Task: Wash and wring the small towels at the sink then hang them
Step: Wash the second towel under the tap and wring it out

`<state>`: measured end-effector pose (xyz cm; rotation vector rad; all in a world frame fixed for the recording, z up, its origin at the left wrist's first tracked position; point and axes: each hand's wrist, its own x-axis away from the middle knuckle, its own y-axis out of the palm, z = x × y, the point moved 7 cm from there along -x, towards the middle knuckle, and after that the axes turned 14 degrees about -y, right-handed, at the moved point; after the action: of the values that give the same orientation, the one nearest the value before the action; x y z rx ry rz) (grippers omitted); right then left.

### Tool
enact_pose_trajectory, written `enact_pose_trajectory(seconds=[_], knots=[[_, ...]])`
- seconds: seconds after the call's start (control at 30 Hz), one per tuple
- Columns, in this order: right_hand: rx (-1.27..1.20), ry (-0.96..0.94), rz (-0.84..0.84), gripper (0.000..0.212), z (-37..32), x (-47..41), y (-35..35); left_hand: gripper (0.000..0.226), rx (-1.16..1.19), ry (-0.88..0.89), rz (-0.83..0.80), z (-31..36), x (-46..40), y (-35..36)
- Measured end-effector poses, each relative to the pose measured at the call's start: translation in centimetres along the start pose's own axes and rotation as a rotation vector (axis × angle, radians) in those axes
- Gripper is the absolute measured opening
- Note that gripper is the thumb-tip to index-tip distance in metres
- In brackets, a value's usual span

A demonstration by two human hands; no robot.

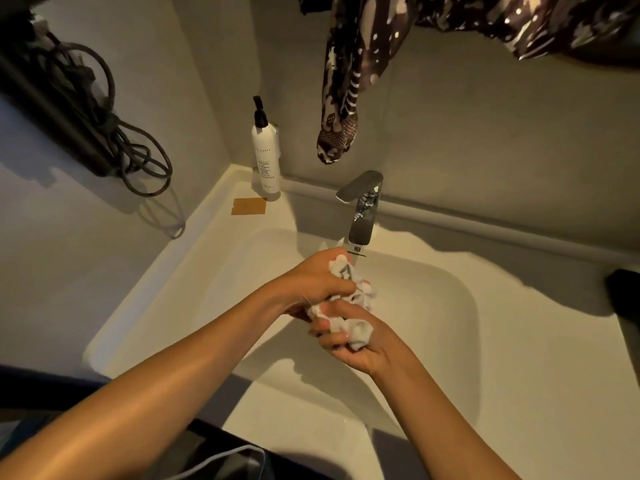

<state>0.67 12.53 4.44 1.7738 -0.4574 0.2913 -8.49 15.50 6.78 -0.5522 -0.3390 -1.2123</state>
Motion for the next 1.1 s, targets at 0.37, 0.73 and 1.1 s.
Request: enact_pose_trajectory(seconds=[0.37,0.73,1.1], knots=[[0.703,-0.059,0.116,0.008,-1.3,-1.0,-3.4,0.037,0.039,-0.213,-0.06,-0.6,-1.8,1.8],[0.551,-0.041,-0.016,0.058,-2.3,-0.4,-5.4,0.019,0.278,-0.148,0.126,-1.1,-1.8,1.0],[-0.223,-0.172,-0.038,0.097,-2.2,-0.2,-3.0,0.015,0.103,0.014,0.026,0.7,-1.2,2.1]])
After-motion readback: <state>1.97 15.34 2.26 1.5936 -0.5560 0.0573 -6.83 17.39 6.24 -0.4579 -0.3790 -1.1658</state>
